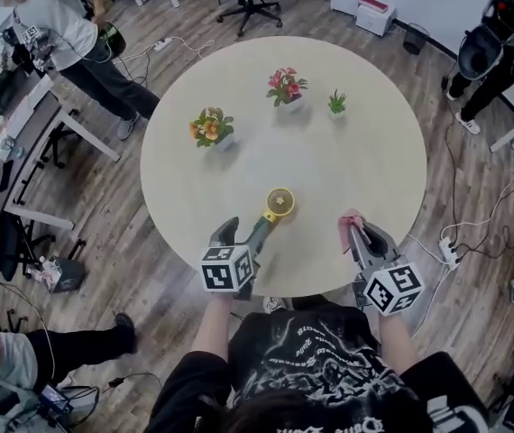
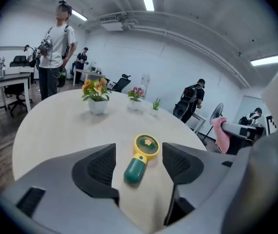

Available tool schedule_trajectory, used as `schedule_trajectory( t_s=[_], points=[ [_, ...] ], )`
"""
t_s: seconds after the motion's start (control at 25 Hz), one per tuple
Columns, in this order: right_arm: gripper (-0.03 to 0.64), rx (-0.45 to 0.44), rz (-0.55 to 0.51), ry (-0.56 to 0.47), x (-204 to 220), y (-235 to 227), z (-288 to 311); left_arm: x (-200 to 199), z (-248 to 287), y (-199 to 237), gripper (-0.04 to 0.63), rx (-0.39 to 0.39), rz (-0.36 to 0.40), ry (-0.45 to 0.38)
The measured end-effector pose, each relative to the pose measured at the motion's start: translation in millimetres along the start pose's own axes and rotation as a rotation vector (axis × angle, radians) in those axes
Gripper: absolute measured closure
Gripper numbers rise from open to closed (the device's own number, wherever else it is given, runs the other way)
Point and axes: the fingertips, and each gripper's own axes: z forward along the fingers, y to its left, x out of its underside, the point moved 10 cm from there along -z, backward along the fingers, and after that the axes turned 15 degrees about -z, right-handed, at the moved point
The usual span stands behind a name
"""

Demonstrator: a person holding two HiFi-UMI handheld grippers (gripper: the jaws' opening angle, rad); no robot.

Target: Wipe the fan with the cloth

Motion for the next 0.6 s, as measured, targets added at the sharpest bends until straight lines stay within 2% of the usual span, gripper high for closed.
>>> schedule_trajectory(
  t_s=[0.16,0.28,0.48,0.6],
  points=[
    [0.565,0.007,-0.083,0.019,-4,3,13,-2,-44,-8,0.281,-0.026,0.056,-0.166],
    [0.565,0.022,-0.166,0.05,-3,6,21,4,-68,-13,0.281,-0.047,0.085,-0.247],
    [0.565,0.008,-0.212,0.062,2,6,36,14,-80,-11,0.281,-0.099,0.119,-0.28],
    [0.565,-0.006,-0.227,0.058,-1,6,43,12,-82,-9,0.281,-0.11,0.108,-0.29]
  ],
)
